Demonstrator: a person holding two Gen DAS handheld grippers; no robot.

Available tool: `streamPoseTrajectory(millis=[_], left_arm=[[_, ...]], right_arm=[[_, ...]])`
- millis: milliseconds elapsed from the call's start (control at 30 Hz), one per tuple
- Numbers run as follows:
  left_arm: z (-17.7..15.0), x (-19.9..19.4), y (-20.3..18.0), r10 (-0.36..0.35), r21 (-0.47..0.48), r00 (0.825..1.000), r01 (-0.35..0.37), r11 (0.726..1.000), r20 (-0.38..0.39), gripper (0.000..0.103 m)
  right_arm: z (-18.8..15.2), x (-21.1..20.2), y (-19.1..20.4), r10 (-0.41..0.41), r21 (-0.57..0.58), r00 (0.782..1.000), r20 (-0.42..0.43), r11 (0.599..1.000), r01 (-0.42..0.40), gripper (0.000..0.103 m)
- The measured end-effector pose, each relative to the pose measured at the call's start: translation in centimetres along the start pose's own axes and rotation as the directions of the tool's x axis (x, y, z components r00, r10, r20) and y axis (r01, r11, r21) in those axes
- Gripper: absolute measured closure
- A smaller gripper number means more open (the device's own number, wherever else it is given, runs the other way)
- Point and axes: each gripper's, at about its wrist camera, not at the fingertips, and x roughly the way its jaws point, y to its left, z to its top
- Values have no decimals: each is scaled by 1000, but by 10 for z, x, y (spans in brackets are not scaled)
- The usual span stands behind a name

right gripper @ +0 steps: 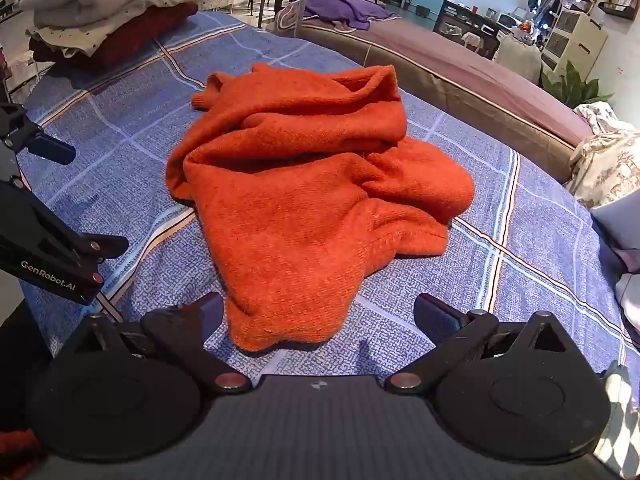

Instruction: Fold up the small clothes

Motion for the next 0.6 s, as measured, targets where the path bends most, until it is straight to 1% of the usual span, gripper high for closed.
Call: streamPoseTrajectory(millis=[133, 167, 600], left_arm=[[1, -1, -3, 2, 13, 1000, -2, 1000, -2, 0], [1, -1, -3, 4, 13, 1000, -4, 1000, -4, 0], [3, -1, -9, 1, 41, 1000, 0, 999, -13, 0]], right_arm=[[3, 2, 1, -2, 5, 1000, 2, 1000, 2, 0], [4, -3, -5, 0, 6, 1000, 0, 1000, 0, 0], [-2, -4, -7, 0, 17, 1000, 18, 1000, -1, 0]])
